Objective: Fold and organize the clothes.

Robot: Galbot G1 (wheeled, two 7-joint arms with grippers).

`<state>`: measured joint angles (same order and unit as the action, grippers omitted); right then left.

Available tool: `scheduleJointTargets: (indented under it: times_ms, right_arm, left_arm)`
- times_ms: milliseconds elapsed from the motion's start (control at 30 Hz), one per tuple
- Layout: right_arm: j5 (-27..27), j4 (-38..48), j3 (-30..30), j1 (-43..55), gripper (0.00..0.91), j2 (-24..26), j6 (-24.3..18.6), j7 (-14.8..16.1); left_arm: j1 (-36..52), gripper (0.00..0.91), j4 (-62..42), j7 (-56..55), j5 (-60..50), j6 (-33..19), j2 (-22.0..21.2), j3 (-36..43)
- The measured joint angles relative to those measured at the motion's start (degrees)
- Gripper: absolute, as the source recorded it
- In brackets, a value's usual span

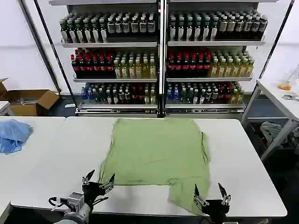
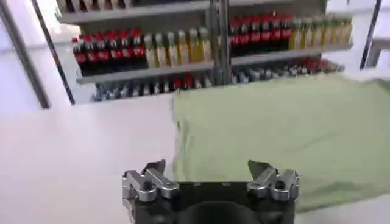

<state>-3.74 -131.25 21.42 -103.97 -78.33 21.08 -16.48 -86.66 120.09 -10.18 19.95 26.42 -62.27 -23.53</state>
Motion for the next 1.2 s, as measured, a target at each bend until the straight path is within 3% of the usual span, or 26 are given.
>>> scheduleJointTargets:
  times_ms: [200,233,267,300,367,433,1200]
  right_arm:
    - [0.3,2.13,-1.28,0.52,0.907,-1.03,1.58,-0.87]
    - [0.3,2.52,-1.41,0.63,0.846,-1.22,1.83,-1.04]
    - [0.3,2.92,-1.62,0.76,0.665,-1.4,2.05,-1.17]
    - [0.28,3.22,-1.76,0.83,0.272,-1.52,2.23,-1.27]
    - [0.19,3.78,-1.98,0.94,0.03,-1.75,2.57,-1.5]
    - [-0.07,4.31,-2.32,0.97,0.0,-1.98,2.8,-1.69]
    - [-3.44,3.37,-1.96,-0.98,0.0,-1.75,2.11,-1.08]
  left_arm:
    - [1.97,0.867,-3.48,-0.22,0.72,2.2,1.61,1.05]
    - [2.31,0.272,-4.05,-0.3,0.93,2.54,1.83,1.2]
    - [2.68,0.141,-4.56,-0.37,1.22,2.79,2.04,1.37]
    - [3.12,0.05,-5.01,-0.44,1.49,3.0,2.3,1.47]
    - [3.87,0.03,-5.91,-0.52,2.14,3.35,2.7,1.6]
    - [4.44,0.03,-6.66,-0.53,2.77,3.54,2.99,1.62]
    - [2.22,0.02,-5.18,2.31,10.53,2.99,4.14,0.72]
